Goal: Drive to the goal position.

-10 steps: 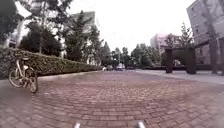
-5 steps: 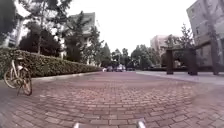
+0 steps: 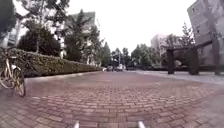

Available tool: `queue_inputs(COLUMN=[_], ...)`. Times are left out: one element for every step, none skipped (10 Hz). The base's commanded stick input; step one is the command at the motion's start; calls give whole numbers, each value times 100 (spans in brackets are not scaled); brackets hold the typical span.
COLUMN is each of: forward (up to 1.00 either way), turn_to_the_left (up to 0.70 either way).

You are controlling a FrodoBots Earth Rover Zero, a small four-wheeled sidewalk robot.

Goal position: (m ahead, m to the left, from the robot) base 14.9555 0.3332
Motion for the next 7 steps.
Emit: queue_inputs(forward=[45,45,45,45,45,53,70], turn_to_the_left=[0,0,0,0,0,0,0])
